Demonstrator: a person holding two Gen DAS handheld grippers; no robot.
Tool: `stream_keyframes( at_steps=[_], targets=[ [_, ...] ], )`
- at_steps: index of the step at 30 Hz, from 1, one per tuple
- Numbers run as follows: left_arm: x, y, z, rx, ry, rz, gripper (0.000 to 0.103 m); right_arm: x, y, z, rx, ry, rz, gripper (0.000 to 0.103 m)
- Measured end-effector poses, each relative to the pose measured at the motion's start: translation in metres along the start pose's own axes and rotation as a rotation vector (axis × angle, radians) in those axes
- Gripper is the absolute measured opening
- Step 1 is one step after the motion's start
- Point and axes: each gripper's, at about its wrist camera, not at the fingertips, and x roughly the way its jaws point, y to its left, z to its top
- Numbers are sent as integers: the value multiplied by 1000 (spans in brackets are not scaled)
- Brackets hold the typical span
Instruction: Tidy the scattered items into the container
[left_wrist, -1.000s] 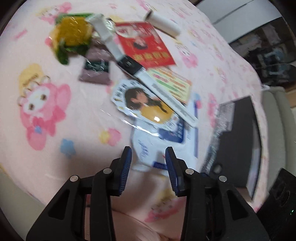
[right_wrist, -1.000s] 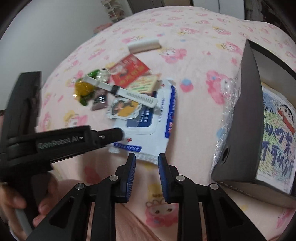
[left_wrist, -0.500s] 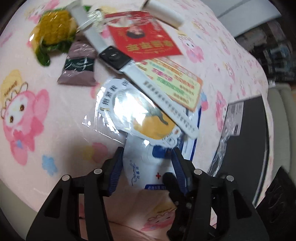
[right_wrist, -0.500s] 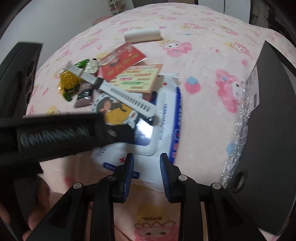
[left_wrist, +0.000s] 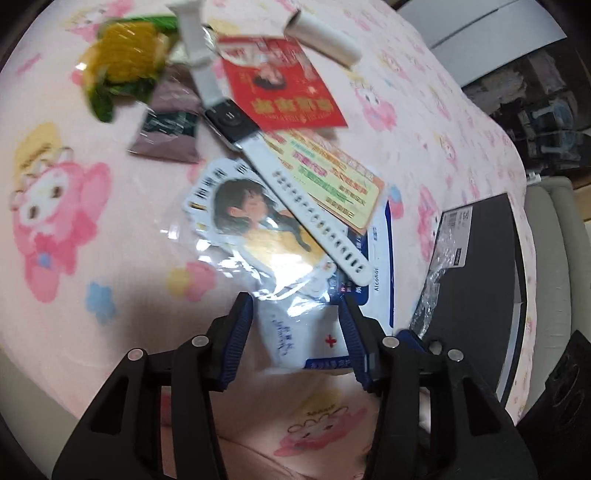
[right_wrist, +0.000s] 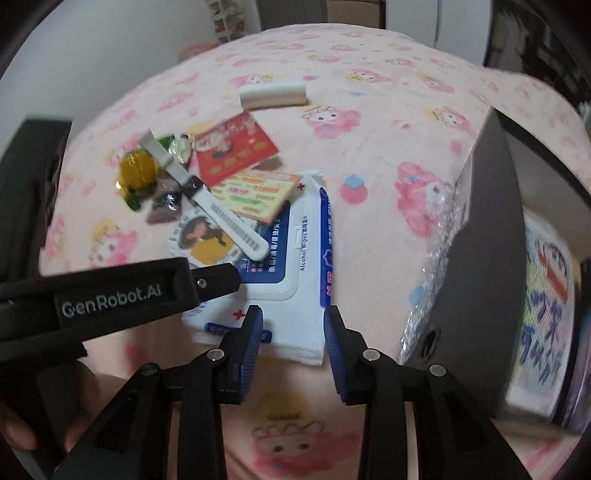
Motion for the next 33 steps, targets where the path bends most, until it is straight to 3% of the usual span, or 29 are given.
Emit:
stream_keyframes(
  at_steps=[1,4,9,11,13,17,20,26,33],
  targets=[
    [3,-1,2,1,5,11,48,5,2,2,-21,7,-14,46],
    [4,1,4,-12,5,9,49,20,3,9,-35,24,-28,49],
    [9,5,7,-37,18,-1,50,36,-1,14,-18,54,-5,74],
    [9,4,7,-35,17,-10,53,45,-8,13,27,86,79,75],
    [7,1,5,-15,8,-21,54,49,-17,11,93,104,167,71],
    [3,-3,1,6,-7,-11,54,35,-17,7,86,70,165,49],
    [-4,-6,-7,38,-1,-11,54,22,-21,0,101,55,181,41],
    [-17,-9,-40,91,32,-41,54,-13,-26,-29,122,38,239,39],
    [-13,-25,-59,167,44,-21,54,-34,-37,-71,156,74,296,39]
  ],
)
